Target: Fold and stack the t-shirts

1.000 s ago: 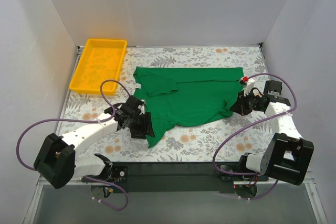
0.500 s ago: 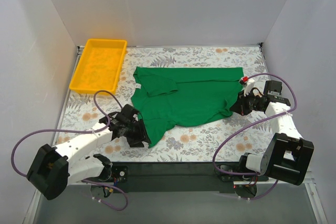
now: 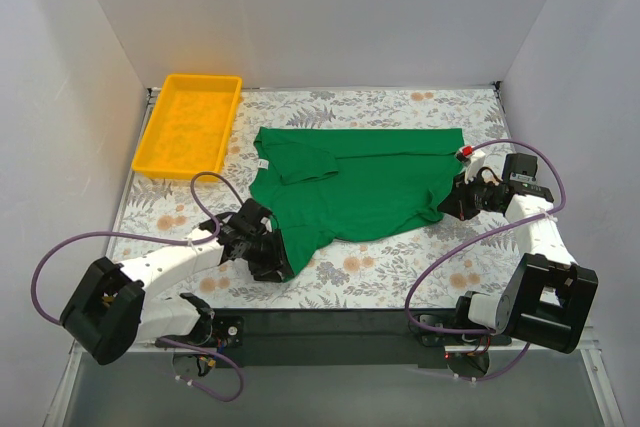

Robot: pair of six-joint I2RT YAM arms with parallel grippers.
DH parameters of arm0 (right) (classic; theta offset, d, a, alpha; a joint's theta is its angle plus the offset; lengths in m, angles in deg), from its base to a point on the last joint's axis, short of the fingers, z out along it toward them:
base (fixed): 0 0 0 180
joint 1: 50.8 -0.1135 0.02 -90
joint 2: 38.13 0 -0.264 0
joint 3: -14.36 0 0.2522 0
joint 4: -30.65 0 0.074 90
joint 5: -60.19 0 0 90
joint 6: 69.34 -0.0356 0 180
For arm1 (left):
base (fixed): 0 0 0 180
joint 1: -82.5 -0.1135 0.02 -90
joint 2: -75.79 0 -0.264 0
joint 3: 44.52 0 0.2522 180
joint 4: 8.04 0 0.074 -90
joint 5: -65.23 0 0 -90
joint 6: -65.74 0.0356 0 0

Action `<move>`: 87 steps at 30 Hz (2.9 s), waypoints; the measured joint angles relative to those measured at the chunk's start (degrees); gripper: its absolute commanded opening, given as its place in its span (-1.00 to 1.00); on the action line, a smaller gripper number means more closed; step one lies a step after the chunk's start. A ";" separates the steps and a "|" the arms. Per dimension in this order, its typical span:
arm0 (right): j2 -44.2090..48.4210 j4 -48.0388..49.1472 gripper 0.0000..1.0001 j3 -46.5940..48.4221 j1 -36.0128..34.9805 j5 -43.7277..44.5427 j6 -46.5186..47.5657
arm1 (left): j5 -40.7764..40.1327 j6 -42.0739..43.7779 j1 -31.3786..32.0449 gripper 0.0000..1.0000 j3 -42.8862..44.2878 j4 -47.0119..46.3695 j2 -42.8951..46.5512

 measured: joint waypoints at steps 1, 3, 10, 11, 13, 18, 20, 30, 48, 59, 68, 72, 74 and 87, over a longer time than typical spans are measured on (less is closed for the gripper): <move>0.00 0.00 -0.97 0.00 0.00 0.00 0.00 | 0.24 0.04 0.15 -0.22 -0.07 -0.35 0.00; 0.00 0.00 -0.97 0.00 0.00 0.00 0.02 | 0.50 0.09 0.48 -0.27 -0.11 -0.74 -0.07; 0.00 0.00 -0.97 0.00 0.00 0.00 0.09 | -0.11 0.70 1.57 -0.34 -0.09 -1.40 -2.38; 0.00 0.00 -0.97 0.00 0.00 0.00 0.11 | -0.39 0.76 1.70 -0.34 -0.09 -1.25 -2.58; 0.00 0.00 -0.97 0.00 0.00 0.00 0.17 | -1.18 0.94 2.16 -0.33 -0.07 -0.74 -2.91; 0.00 0.00 -0.97 0.00 0.00 -0.02 0.20 | -2.97 0.94 3.61 -0.34 0.50 0.26 -3.89; 0.00 0.00 -0.97 0.00 0.00 -0.02 0.20 | -3.34 0.94 4.00 -0.34 0.94 0.35 -4.39; 0.00 0.00 -0.97 0.00 0.00 -0.17 0.22 | -6.69 1.25 5.86 -0.34 4.00 1.57 -7.17; -0.02 0.00 -0.97 0.00 0.00 -0.20 0.22 | -11.78 3.89 7.45 -0.24 7.78 7.41 -8.26; -0.11 0.00 -0.97 0.00 0.00 -0.20 0.22 | -11.74 6.27 8.00 -0.30 8.33 6.21 -10.56; -0.35 0.00 -0.97 0.00 0.00 -0.20 0.22 | -11.67 7.13 8.41 -0.71 8.63 5.35 -11.02; -0.35 0.00 -0.97 0.00 0.00 -0.20 0.22 | -10.93 7.39 8.41 -0.89 8.63 5.03 -10.97; -0.35 0.00 -0.97 0.00 0.00 -0.20 0.22 | -10.47 7.37 8.46 -0.99 8.63 4.98 -10.54; -0.02 -0.13 -0.97 0.00 0.57 -0.85 0.44 | -6.56 1.66 7.91 -1.00 8.74 3.02 0.76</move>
